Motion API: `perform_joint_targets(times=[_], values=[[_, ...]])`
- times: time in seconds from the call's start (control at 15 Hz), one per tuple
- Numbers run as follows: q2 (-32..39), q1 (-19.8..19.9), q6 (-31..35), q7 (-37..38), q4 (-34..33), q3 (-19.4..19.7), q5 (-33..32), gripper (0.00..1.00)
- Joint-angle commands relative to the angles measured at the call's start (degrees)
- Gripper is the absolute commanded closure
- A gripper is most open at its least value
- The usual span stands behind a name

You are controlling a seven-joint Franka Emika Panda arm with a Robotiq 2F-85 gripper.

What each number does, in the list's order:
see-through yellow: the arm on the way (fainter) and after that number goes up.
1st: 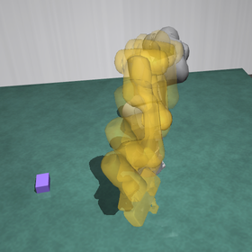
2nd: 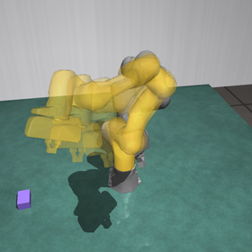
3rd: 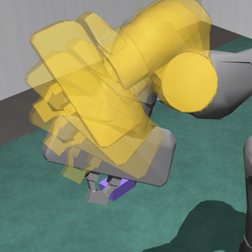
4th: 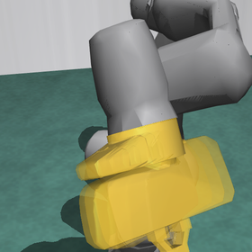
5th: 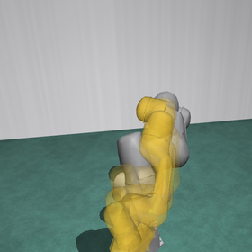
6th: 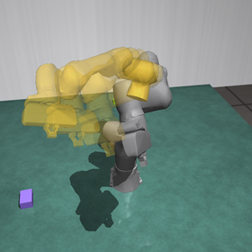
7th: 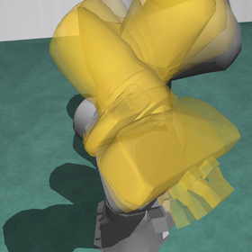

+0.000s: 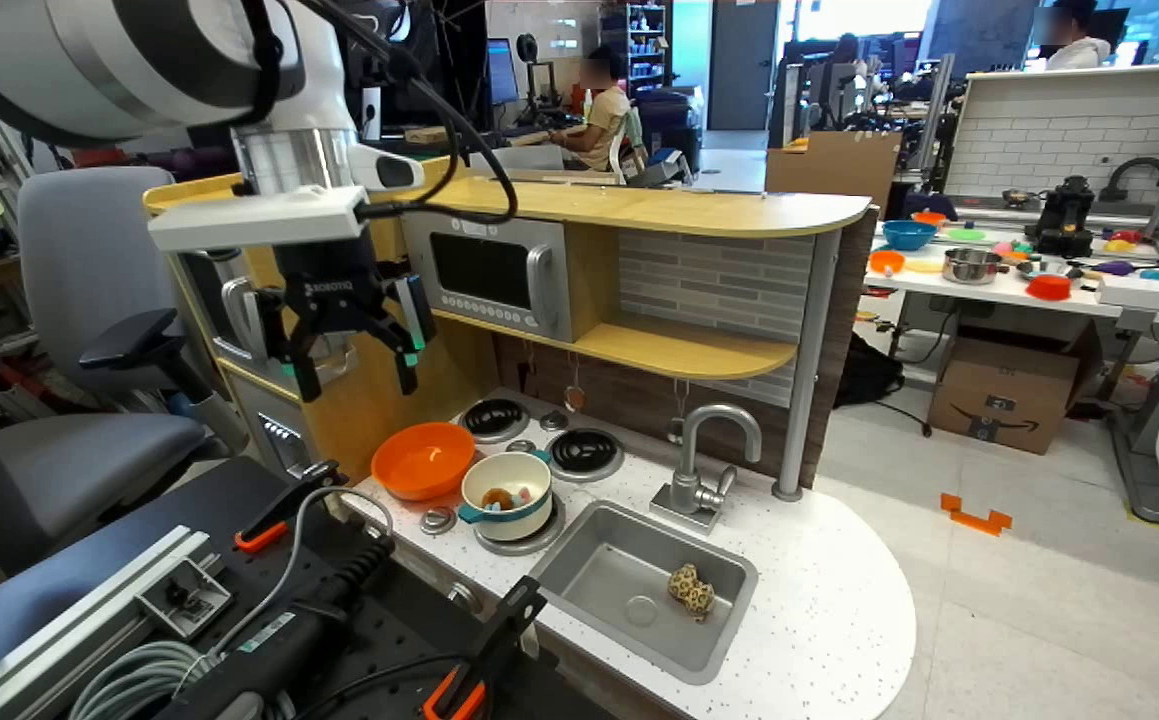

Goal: Take the blue and brown plush toy out of the white pot and place it in the sink, pick up the tiger toy from the sink and put it in the white pot, pick up the blue and brown toy and place it inside the orange bowl

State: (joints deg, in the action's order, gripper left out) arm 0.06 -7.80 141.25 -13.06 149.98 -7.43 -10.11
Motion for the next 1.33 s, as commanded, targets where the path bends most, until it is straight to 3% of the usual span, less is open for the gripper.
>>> perform_joint_targets(times=[0.0, 0.4, 0.93, 1.27], values=[[11.49, 0.89, 4.38, 0.57, -4.87, 0.97, -5.28, 0.00], [25.14, -0.04, 9.71, -0.74, -12.31, 2.56, -11.13, 0.00], [40.39, 0.56, 9.65, -2.86, -25.61, 1.70, -8.18, 0.00], [45.80, 0.05, 9.99, -2.34, -31.18, 1.46, -8.12, 0.00]])
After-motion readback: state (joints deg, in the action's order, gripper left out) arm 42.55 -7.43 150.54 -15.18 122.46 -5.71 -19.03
